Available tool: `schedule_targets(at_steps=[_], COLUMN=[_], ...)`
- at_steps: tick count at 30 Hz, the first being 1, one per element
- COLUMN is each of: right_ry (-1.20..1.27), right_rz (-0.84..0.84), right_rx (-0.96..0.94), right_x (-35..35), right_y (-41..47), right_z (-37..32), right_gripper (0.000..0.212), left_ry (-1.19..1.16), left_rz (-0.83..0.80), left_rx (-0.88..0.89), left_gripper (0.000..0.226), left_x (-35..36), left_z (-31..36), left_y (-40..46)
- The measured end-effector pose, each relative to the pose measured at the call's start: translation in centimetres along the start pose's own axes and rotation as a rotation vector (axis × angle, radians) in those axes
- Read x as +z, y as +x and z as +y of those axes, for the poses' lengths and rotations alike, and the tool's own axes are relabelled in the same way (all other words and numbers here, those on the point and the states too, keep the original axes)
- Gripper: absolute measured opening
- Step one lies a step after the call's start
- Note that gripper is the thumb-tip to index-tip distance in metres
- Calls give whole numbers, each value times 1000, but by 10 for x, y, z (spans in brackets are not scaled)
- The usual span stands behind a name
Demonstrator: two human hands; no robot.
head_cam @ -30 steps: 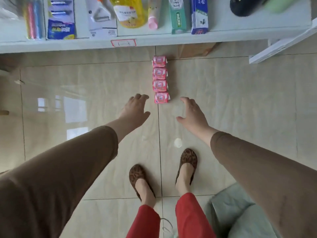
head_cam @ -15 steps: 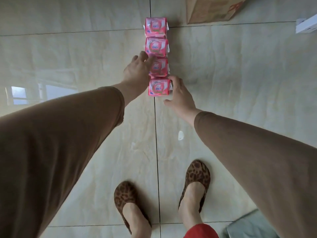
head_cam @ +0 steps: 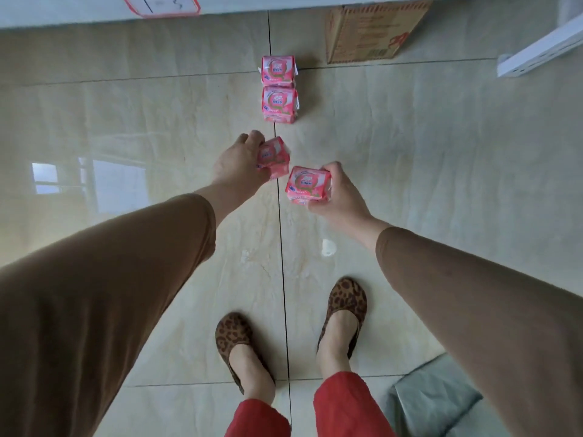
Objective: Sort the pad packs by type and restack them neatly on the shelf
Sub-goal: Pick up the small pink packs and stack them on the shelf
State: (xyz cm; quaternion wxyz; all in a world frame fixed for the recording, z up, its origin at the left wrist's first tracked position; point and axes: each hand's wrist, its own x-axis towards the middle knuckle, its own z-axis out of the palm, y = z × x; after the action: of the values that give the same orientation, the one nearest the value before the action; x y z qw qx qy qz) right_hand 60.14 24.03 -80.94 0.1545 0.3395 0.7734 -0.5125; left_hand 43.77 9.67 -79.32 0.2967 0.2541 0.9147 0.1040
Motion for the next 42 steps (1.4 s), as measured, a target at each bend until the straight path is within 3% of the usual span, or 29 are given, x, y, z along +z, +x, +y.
schedule_targets(at_steps=[4, 10, 14, 20, 24, 27, 31, 42], right_ry=[248, 410, 460, 445, 464, 466, 418, 373], right_rz=[-1, 35, 29, -7, 42, 96, 157, 231], right_rx=[18, -38, -155, -340, -393, -416, -455, -436], right_x=[-68, -191, -281, -374, -411, -435, -463, -525], right_y=[-78, -203, -279, -332, -328, -312, -285, -191], right_z=[-74, -212, -309, -415, -471, -507, -543, -598], right_gripper=[62, 63, 55, 63, 63, 61, 55, 42], left_ry=[-132, -327, -374, -395, -373, -291, -244, -59], left_rz=[14, 136, 228, 369, 476, 529, 530, 515], left_rx=[4, 95, 171, 296, 331, 355, 414, 478], left_gripper=[56, 56, 57, 57, 68, 62, 53, 55], left_x=[-83, -251, -378, -518, -589, -634, -684, -772], left_z=[38, 128, 195, 263, 288, 297, 308, 374], left_y=[-66, -171, -238, -287, -280, -260, -221, -100])
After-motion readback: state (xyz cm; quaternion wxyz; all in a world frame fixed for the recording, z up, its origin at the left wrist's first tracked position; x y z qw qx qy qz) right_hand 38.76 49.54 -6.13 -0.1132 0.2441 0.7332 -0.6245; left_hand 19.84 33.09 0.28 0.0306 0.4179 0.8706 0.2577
